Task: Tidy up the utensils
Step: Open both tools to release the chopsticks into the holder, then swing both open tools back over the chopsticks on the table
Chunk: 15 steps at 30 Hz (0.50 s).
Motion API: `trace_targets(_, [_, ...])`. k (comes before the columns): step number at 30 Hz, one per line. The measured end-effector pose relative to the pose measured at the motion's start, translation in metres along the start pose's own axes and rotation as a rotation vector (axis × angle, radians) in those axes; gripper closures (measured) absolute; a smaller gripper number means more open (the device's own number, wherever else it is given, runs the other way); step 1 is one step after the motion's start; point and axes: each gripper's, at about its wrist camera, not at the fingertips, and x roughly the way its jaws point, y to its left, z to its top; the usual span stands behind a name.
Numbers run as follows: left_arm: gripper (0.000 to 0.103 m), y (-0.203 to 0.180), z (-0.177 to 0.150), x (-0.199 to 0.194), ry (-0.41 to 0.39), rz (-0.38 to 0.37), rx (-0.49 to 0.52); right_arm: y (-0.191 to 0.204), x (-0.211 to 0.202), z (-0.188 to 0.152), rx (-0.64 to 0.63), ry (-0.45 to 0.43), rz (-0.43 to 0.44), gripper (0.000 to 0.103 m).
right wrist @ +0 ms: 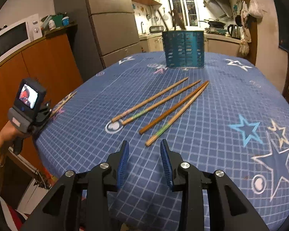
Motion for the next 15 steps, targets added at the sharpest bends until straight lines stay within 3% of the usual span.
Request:
trace_targets(2, [0.062,-0.016,0.009,0.000,-0.072,0.115,0.063,-0.001,0.004,0.001,-0.013,0.009,-0.009,0.067])
trace_targets(5, [0.067,-0.031,0.017,0.002,-0.100,0.211,0.129,-0.007,0.000,0.007,-0.010,-0.018,-0.018,0.065])
trace_targets(7, [0.072,-0.032,0.025,0.007,-0.067,0.184,0.136,-0.013,-0.008,0.012,0.004,-0.055,-0.031,0.052])
trace_targets(9, [0.077,-0.035,0.032,0.012,-0.027,0.159,0.127,-0.019,-0.012,0.013,0.017,-0.076,-0.040,0.048])
trace_targets(15, [0.068,-0.045,0.033,0.015,-0.017,0.245,0.152,-0.034,-0.015,0.004,0.048,-0.074,-0.073,0.044])
